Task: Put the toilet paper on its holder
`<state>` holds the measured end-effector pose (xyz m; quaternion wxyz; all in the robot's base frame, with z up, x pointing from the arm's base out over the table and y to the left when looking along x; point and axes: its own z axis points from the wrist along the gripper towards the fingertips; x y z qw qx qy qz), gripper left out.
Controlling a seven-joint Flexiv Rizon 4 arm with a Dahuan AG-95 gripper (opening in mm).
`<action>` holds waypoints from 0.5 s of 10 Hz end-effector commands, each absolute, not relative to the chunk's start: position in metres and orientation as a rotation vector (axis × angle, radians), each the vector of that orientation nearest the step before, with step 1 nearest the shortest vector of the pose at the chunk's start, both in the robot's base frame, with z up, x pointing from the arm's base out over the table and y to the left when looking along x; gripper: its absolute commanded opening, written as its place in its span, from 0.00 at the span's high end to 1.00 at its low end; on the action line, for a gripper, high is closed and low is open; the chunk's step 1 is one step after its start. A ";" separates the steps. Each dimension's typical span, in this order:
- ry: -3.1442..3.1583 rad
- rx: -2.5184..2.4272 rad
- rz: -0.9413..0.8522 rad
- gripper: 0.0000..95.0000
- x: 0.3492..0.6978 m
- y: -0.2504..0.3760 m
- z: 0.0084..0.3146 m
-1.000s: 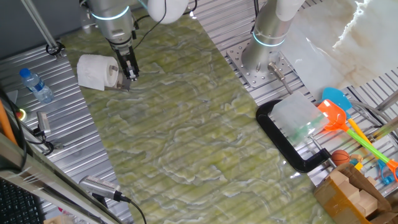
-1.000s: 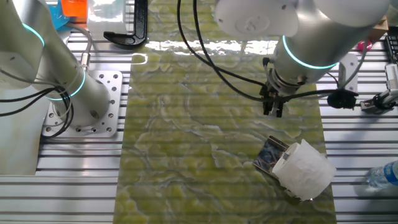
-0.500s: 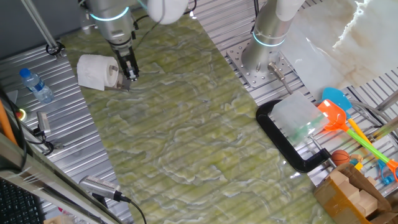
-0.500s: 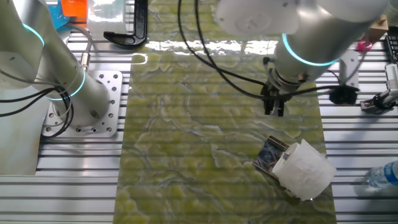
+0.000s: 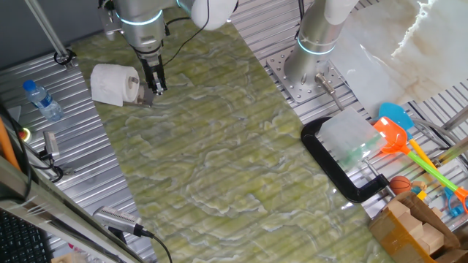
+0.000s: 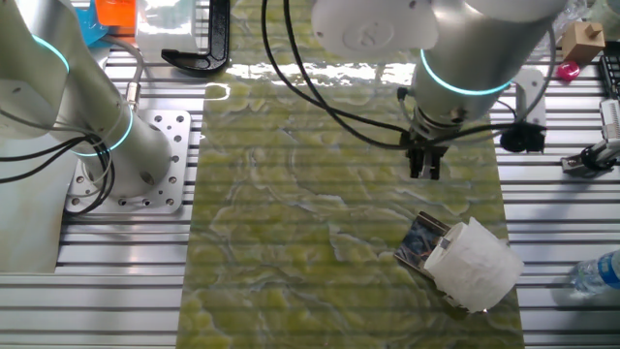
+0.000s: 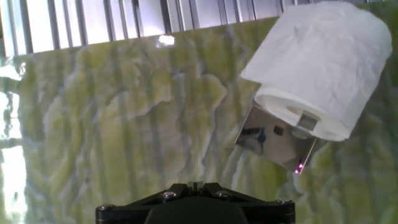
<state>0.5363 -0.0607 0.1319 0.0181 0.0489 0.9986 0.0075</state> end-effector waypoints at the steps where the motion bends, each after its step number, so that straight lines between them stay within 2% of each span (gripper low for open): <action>1: 3.111 0.147 0.038 1.00 0.538 -0.060 0.132; 3: 3.129 0.166 0.043 1.00 0.536 -0.057 0.132; 5: 3.118 0.173 0.041 1.00 0.519 -0.035 0.138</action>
